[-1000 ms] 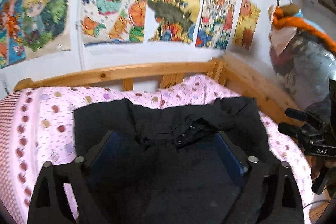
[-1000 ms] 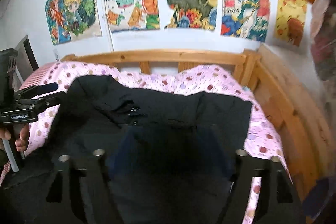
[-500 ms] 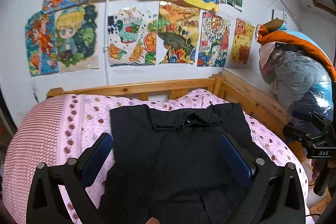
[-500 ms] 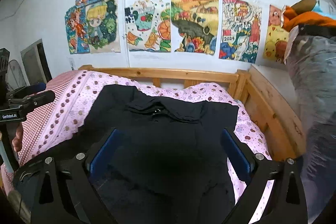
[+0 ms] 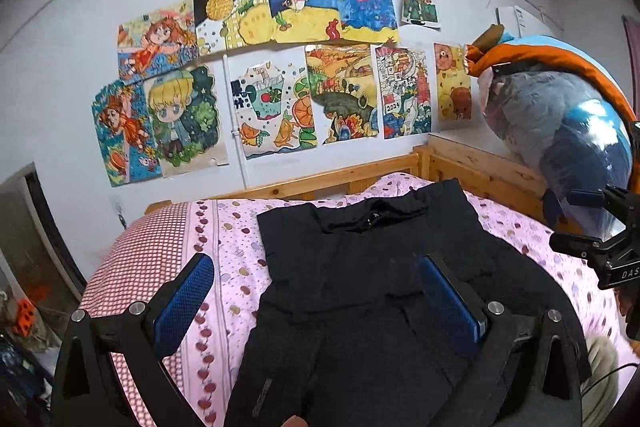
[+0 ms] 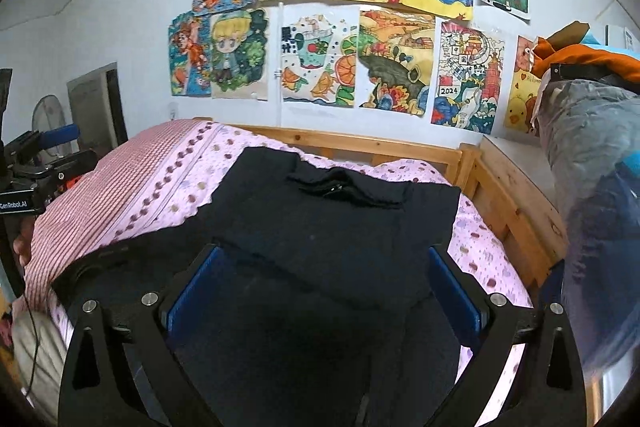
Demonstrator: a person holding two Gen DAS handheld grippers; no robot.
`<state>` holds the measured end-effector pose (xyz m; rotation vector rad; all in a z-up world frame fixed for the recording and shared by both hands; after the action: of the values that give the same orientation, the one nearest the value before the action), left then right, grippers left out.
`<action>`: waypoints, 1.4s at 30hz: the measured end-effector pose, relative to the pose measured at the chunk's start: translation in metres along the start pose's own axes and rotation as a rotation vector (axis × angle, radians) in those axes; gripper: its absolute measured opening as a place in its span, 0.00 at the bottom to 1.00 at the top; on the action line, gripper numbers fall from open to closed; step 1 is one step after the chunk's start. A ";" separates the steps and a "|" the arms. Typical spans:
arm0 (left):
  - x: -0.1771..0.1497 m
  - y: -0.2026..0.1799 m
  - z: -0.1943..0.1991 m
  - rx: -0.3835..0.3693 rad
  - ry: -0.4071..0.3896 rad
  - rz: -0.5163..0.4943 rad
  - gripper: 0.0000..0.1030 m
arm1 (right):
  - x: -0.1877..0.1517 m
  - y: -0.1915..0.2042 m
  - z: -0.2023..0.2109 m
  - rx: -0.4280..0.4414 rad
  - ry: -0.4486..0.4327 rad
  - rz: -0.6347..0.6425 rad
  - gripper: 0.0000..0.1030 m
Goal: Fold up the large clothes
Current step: 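Release the jacket and raise both grippers away from it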
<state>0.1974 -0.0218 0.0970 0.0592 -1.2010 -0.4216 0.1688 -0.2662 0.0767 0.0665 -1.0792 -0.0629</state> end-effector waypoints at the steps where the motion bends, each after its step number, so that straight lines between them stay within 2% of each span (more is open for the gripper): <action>1: -0.004 -0.002 0.006 0.004 0.001 -0.001 1.00 | -0.006 0.001 0.006 0.003 -0.002 0.000 0.95; 12: -0.035 -0.015 0.040 0.052 -0.017 -0.033 1.00 | -0.054 0.020 0.044 0.013 -0.012 0.068 0.95; 23: -0.069 -0.020 0.049 0.059 0.032 -0.065 1.00 | -0.088 0.032 0.063 0.023 -0.026 0.117 0.95; 27: -0.086 -0.021 0.051 0.021 0.045 -0.090 1.00 | -0.106 0.032 0.065 0.020 -0.005 0.141 0.95; 37: -0.138 -0.027 0.063 -0.116 0.041 -0.248 1.00 | -0.163 0.034 0.070 0.007 0.075 0.215 0.95; 42: -0.157 -0.041 0.058 -0.177 0.095 -0.358 1.00 | -0.175 0.027 0.063 0.026 0.134 0.177 0.95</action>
<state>0.0871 0.0052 -0.0322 0.1412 -1.0560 -0.8279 0.0318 -0.2259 -0.0450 -0.0019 -0.9487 0.1140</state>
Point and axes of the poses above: each gripper's, at about its wrist camera, not at the fingertips, and z roughly against the way its jaws point, y to its left, x to its top, the point moved 2 cm from there along -z, roughly the way its jaws point, and after that the axes turned 12 degrees about -z, right-handed, at the moved point
